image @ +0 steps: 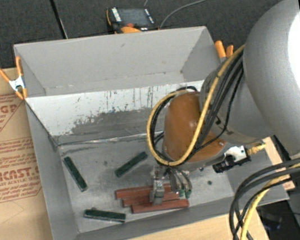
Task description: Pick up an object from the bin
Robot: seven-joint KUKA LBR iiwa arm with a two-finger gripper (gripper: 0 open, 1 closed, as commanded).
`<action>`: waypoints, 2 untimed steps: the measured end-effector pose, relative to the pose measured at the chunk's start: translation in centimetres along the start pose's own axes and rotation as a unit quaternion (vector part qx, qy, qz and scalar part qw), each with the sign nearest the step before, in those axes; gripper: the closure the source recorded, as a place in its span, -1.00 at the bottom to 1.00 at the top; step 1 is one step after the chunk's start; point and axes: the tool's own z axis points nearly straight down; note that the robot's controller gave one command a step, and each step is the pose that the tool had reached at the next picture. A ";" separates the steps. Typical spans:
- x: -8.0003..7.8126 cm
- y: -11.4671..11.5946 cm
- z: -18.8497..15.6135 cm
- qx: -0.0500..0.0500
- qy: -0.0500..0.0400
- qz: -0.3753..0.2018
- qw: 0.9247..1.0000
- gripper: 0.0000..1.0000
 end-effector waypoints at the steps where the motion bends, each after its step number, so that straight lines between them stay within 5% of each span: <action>1: -0.1 0.1 -5.1 0.000 -0.001 0.000 1.000 1.00; 2: -0.1 0.1 -6.4 0.000 0.000 0.000 1.000 1.00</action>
Offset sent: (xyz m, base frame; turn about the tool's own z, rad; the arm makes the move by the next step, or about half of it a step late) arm -0.0001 0.0001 0.0483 0.0000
